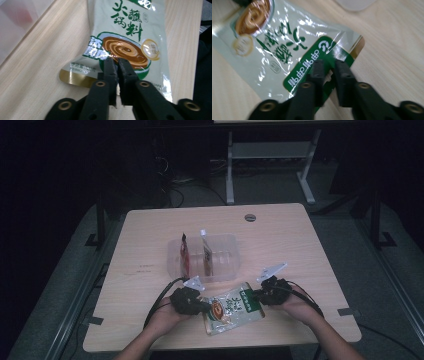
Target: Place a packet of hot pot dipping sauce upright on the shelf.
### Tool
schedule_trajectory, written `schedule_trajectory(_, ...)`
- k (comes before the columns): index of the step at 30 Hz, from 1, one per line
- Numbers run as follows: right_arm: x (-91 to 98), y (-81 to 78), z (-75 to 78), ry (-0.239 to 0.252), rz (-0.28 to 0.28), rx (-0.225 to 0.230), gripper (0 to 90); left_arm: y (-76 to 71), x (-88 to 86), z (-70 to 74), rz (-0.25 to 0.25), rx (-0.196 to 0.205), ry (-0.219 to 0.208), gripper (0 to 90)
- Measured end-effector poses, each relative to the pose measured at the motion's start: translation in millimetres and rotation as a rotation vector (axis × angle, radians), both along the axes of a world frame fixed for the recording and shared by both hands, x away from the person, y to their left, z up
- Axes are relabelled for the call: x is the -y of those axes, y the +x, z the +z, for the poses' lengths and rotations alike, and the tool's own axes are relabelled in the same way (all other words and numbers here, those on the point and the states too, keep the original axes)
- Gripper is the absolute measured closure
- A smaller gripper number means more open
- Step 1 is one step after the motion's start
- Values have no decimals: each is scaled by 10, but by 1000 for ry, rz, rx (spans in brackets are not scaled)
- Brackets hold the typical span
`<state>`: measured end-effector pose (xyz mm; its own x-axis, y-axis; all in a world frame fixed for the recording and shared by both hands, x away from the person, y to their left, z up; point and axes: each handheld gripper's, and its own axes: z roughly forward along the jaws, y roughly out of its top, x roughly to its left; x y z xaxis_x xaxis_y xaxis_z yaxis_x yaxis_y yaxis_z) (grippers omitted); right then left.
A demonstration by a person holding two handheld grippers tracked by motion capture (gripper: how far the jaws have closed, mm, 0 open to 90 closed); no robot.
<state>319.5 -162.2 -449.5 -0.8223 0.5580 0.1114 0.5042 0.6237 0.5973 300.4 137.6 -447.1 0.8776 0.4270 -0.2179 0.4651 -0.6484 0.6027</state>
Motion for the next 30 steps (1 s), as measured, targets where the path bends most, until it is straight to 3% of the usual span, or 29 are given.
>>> schedule_trajectory(4,137,-19,69,78,-59,-5,506,-17,8,66,-15,19,-17,728)
schedule_trajectory(9,314,-97,77,100,-107,-17,392,-26,112,135,-73,47,10,479)
schedule_trajectory(12,419,-156,69,109,-128,-21,362,29,201,120,-79,68,43,362)
schedule_trajectory(15,529,-220,66,120,-149,-26,351,93,265,109,-86,67,33,294)
schedule_trajectory(19,577,-199,83,144,-168,-28,350,137,365,81,-93,105,45,206)
schedule_trajectory(23,562,-197,69,132,-159,-29,350,142,362,68,-100,146,70,174)
schedule_trajectory(27,555,-194,69,135,-160,-28,350,161,360,61,-84,164,40,165)
schedule_trajectory(30,551,-190,71,135,-159,-24,350,186,388,25,-102,169,44,162)
